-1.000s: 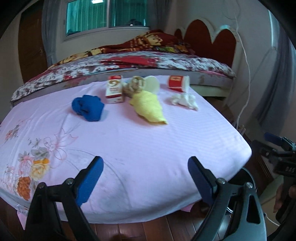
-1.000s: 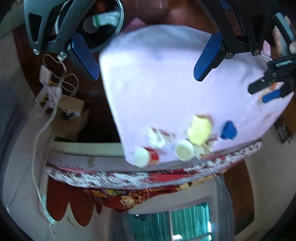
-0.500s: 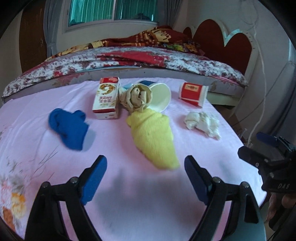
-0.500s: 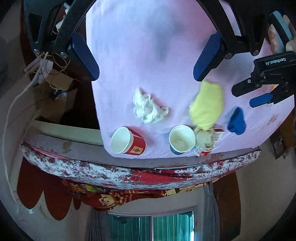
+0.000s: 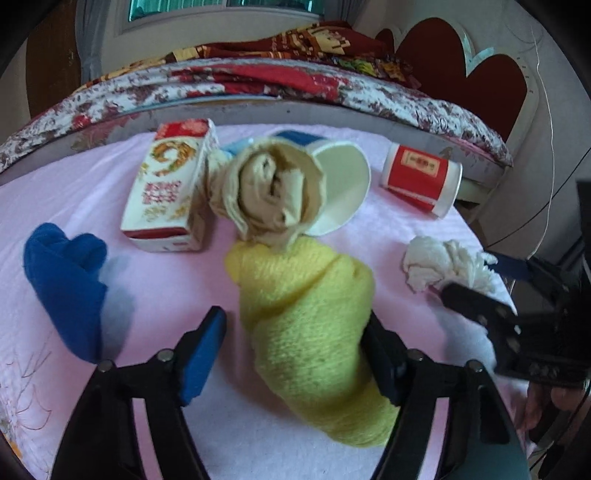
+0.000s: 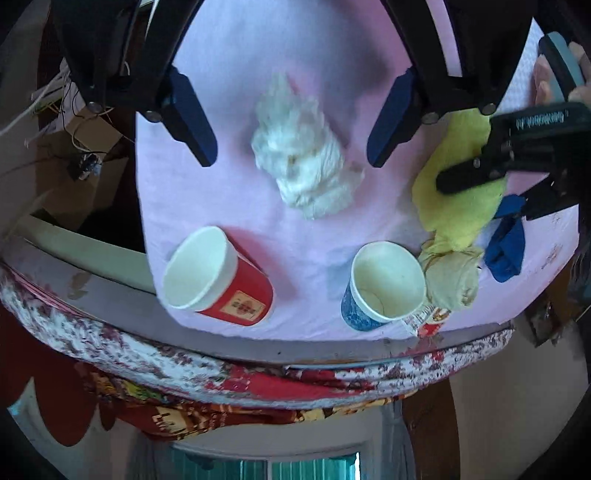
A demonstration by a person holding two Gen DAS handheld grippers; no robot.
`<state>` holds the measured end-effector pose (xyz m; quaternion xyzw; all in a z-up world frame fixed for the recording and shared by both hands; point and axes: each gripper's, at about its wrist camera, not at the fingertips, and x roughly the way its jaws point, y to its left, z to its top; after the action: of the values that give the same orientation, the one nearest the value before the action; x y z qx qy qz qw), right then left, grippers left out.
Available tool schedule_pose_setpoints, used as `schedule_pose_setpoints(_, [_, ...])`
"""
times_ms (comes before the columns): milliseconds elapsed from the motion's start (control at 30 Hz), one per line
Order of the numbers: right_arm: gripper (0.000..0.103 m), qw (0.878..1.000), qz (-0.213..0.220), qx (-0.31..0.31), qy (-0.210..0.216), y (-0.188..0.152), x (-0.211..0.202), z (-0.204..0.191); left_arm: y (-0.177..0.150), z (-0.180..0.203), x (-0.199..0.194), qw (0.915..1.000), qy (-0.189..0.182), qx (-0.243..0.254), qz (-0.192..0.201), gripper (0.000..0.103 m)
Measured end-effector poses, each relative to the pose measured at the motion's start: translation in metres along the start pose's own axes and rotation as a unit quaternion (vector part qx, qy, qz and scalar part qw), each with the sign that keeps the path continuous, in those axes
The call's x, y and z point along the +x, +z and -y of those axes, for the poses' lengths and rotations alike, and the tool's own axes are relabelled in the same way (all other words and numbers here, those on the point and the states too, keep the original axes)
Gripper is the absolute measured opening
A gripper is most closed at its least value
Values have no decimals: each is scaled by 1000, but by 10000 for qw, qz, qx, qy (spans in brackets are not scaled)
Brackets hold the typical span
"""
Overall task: Collect trash
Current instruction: 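Grasp the yellow cloth with the left tool while the right tool grasps the white tissue, then carry the yellow cloth and white tissue over the black bin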
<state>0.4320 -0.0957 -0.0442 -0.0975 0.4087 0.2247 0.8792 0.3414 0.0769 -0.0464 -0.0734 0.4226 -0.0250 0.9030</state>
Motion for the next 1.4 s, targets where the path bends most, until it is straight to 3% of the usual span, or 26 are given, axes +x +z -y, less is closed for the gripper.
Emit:
schedule_pose_setpoints(67, [63, 9999, -146, 1, 90, 4, 11, -1, -1, 3, 0, 10000, 11, 60, 11, 70])
schedule_pose_setpoints(133, [43, 9996, -172, 43, 199, 6, 15, -2, 0, 5, 0, 9999, -96, 82, 19, 57])
schedule_pose_setpoints(167, [39, 9996, -155, 73, 242, 5, 13, -3, 0, 6, -1, 9998, -138, 105, 16, 46])
schedule_pose_setpoints(200, [39, 9996, -136, 92, 216, 4, 12, -4, -1, 7, -2, 9998, -178, 128, 21, 38])
schedule_pose_setpoints(300, [37, 9996, -28, 149, 255, -4, 1, -10, -3, 5, -9, 9995, -284, 117, 66, 34])
schedule_pose_setpoints(967, [37, 9975, 412, 557, -142, -93, -116, -31, -73, 15, -85, 9981, -293, 482, 264, 34])
schedule_pose_setpoints(1400, [37, 9937, 639, 842, -365, -166, -198, -33, -119, 51, -135, 9942, -495, 826, 477, 34])
